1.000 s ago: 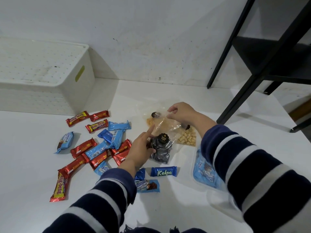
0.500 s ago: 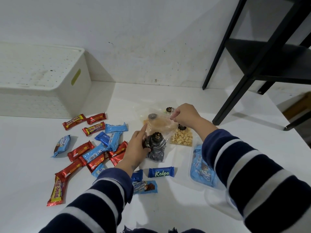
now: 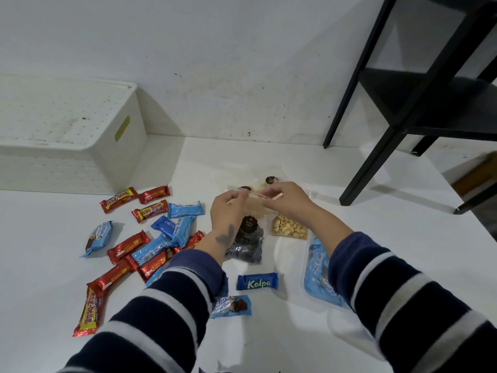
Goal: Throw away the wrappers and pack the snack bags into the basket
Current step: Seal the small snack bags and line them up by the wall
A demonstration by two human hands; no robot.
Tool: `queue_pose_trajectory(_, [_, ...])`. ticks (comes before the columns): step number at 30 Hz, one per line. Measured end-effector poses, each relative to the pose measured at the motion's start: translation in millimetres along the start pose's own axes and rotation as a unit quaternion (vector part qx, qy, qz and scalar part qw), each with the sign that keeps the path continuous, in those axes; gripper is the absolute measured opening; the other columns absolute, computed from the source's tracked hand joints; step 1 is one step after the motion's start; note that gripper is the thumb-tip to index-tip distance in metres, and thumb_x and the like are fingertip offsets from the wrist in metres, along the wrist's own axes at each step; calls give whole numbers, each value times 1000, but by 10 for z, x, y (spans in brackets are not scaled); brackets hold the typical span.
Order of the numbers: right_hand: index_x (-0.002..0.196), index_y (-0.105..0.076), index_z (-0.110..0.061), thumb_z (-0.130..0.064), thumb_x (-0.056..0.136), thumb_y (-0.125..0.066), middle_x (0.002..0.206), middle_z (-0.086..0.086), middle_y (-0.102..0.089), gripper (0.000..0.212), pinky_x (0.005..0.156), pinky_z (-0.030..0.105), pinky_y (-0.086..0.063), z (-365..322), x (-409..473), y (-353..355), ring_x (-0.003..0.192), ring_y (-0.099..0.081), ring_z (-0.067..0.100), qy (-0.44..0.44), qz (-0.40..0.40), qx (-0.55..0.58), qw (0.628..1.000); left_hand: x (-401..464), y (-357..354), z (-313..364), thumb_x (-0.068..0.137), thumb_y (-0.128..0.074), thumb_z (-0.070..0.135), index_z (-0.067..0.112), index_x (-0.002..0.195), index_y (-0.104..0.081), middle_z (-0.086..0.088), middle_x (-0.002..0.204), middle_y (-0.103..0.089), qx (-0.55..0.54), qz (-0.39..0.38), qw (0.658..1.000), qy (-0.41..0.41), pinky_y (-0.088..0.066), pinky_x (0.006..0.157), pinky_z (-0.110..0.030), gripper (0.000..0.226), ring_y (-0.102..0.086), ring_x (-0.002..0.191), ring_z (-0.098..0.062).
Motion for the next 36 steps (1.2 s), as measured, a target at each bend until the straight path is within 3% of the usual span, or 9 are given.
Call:
queue_pose_trajectory(5, [73,-69,-23,-29,83,-68,75,-13,-64,12,82,28,-45,50,68,-18,86,-60,6,-20,39,27,999,-17,14,-44,85,-66,35,28,70,-67,3,85,-71,16,-23,999,-35,-52,76,-36,17,-65,81,-19])
queue_pose_trajectory(8, [66,-62,-27,-23,87,-64,100,2,-69,21,98,43,-45,61,139,-56,113,-59,24,-48,46,1,998,11,-5,-69,86,-66,29,22,77,-71,-3,104,-67,38,-46,997,-46,-48,94,-45,13,-61,104,-24])
queue_pose_trajectory(10, [66,-57,-30,-23,90,-59,113,9,-66,24,94,45,-48,52,167,-88,108,-62,27,-61,48,-10,997,31,-11,-76,87,-64,29,19,83,-71,-4,115,-62,54,-44,997,-45,-43,100,-45,13,-56,114,-24])
queue_pose_trajectory(13, [68,-55,-28,-23,91,-56,91,1,-65,23,81,38,-52,29,195,-105,93,-66,25,-45,53,-11,998,3,20,-133,85,-66,30,26,89,-63,6,118,-55,54,-48,996,-59,-45,98,-38,6,-52,113,-18])
queue_pose_trajectory(17, [101,-58,-26,-29,92,-56,112,-1,-55,10,75,26,-41,56,169,-95,103,-56,17,-26,59,56,996,-111,164,-414,71,-80,14,38,117,-47,12,124,-39,126,-134,980,-71,-43,78,-5,62,-50,98,7])
queue_pose_trajectory(21, [123,-42,-40,-15,83,-66,134,0,-27,53,55,13,-45,237,-24,-344,87,-51,12,-91,58,99,989,-122,257,-607,70,-79,5,35,134,-41,6,133,-41,221,-130,963,-80,-42,99,-26,80,-50,117,-12])
queue_pose_trajectory(25, [130,-41,-40,7,83,-60,146,3,-32,69,65,18,-53,413,-222,-718,92,-50,6,-104,23,94,990,-124,250,-598,71,-79,9,33,136,-39,5,135,-42,249,-133,954,-102,-39,94,-21,80,-52,114,-13])
queue_pose_trajectory(31, [132,-38,-43,9,83,-59,138,2,-43,74,44,11,-43,363,-173,-664,82,-55,4,-69,9,68,995,-25,471,-503,91,-54,38,31,130,-43,7,129,-49,323,-55,932,-153,-50,88,-33,41,-53,105,-8])
queue_pose_trajectory(36, [127,-37,-50,1,85,-62,88,-12,-48,71,45,9,-42,145,185,-367,74,-53,3,-21,-5,25,999,533,819,-491,91,-48,47,29,138,-38,0,151,-28,502,-39,855,-126,-29,111,-46,51,-27,138,-24])
Point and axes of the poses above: each hand's wrist, its own x-axis towards the middle knuckle, its own y-axis out of the back of the hand, z = x × y, the point moved 3 cm from there along x, towards the middle knuckle
